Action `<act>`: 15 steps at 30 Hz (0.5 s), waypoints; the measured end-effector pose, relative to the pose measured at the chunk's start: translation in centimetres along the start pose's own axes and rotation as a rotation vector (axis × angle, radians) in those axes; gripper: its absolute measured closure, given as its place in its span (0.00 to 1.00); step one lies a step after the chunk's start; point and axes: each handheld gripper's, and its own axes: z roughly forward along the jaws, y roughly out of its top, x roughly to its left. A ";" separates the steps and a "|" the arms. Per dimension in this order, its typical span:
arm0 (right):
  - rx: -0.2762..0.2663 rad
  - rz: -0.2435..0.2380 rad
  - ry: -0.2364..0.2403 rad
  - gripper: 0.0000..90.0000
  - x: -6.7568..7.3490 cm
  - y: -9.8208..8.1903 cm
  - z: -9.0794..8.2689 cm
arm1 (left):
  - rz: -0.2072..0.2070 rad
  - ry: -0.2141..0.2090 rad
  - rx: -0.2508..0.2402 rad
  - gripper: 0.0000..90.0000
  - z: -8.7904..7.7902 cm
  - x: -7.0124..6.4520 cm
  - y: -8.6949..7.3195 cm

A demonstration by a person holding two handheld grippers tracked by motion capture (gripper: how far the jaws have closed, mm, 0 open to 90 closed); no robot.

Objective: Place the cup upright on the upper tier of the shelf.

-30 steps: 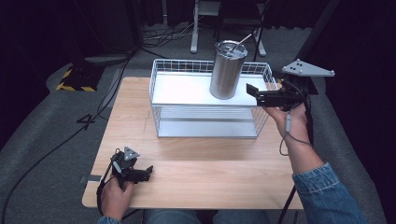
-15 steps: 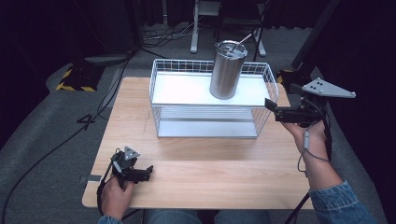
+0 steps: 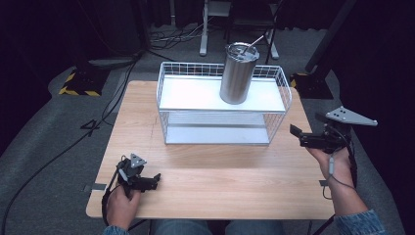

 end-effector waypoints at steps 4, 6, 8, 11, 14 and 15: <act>0.038 0.031 -0.012 0.00 -0.9 -2.1 0.2 | 0.000 0.000 0.000 0.00 0.0 0.0 0.0; 0.053 0.040 -0.017 0.00 -1.3 -3.1 0.3 | 0.000 0.000 0.000 0.00 0.0 0.0 0.0; 0.068 0.053 -0.016 0.00 -1.6 -4.1 0.5 | -0.001 0.000 -0.001 0.00 0.0 0.0 0.0; 0.080 0.064 -0.014 0.00 -1.9 -5.8 0.8 | 0.000 0.000 0.000 0.00 0.0 0.0 0.0; 0.102 0.097 -0.018 0.00 -2.6 -7.7 1.3 | -0.001 0.000 -0.001 0.00 0.0 0.0 0.0; 0.102 0.097 -0.018 0.00 -2.6 -7.7 1.3 | 0.000 0.000 0.000 0.00 0.0 0.0 0.0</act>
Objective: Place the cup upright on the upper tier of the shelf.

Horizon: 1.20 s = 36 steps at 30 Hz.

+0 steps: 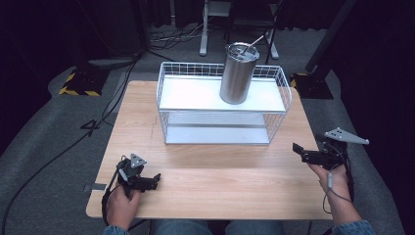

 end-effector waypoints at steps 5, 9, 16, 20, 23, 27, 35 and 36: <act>0.032 0.016 -0.022 0.00 -0.8 -2.2 0.8 | 0.000 0.000 0.000 0.00 0.0 0.0 0.0; 0.059 0.015 -0.027 0.00 -1.2 -4.2 1.6 | 0.000 0.000 0.000 0.00 0.0 0.0 0.0; 0.094 0.006 -0.044 0.00 -1.3 -6.1 2.2 | 0.000 0.000 0.000 0.00 0.0 0.0 0.0; 0.122 0.006 -0.050 0.00 -1.2 -7.3 2.6 | 0.000 0.000 0.000 0.00 0.0 0.0 0.0; 0.143 0.008 -0.054 0.00 -1.1 -8.1 2.8 | 0.000 0.000 0.000 0.00 0.0 0.0 0.0; 0.178 0.004 -0.062 0.00 -0.9 -9.1 3.3 | 0.000 0.000 0.000 0.00 0.0 0.0 0.0; 0.218 0.005 -0.070 0.00 -0.6 -9.9 3.8 | 0.000 0.000 0.000 0.00 0.0 0.0 0.0; 0.218 0.005 -0.070 0.00 -0.6 -9.9 3.8 | 0.000 0.000 0.000 0.00 0.0 0.0 0.0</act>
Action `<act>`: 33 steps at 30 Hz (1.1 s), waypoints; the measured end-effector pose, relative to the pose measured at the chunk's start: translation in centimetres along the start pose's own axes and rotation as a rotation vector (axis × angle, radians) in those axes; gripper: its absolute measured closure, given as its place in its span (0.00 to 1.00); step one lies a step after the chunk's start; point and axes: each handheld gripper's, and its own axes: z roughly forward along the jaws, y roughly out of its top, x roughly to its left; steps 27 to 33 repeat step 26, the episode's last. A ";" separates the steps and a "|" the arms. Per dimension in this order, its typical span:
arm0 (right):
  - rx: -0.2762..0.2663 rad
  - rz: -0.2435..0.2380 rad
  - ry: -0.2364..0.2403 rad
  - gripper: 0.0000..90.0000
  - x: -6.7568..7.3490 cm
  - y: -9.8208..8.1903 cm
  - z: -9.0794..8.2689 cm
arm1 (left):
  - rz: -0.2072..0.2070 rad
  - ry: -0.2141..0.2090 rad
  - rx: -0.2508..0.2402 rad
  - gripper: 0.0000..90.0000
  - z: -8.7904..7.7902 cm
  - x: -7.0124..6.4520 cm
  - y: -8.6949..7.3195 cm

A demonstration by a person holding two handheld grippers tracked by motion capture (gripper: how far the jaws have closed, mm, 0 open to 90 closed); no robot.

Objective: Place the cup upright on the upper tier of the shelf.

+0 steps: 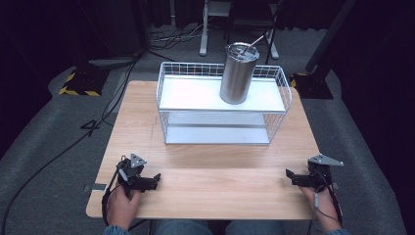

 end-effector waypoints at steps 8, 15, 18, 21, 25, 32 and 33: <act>0.074 -0.020 -0.038 0.00 0.6 -0.5 0.9 | 0.000 0.000 0.000 0.00 0.0 0.0 0.0; 0.043 0.000 -0.022 0.00 0.7 -0.8 1.2 | 0.000 0.000 0.000 0.00 0.0 0.0 0.0; 0.043 0.000 -0.023 0.00 0.7 -0.8 1.2 | 0.000 0.001 0.000 0.00 0.0 0.0 0.0; 0.043 0.001 -0.023 0.00 0.7 -0.8 1.2 | 0.000 0.000 0.000 0.00 0.0 0.0 0.0; 0.043 0.000 -0.023 0.00 0.7 -0.8 1.2 | 0.000 0.001 0.000 0.00 0.0 0.0 0.0; 0.043 0.000 -0.023 0.00 0.7 -0.8 1.2 | 0.000 0.001 0.000 0.00 0.0 0.0 0.0; 0.043 0.000 -0.023 0.00 0.7 -0.8 1.2 | 0.000 0.001 0.000 0.00 0.0 0.0 0.0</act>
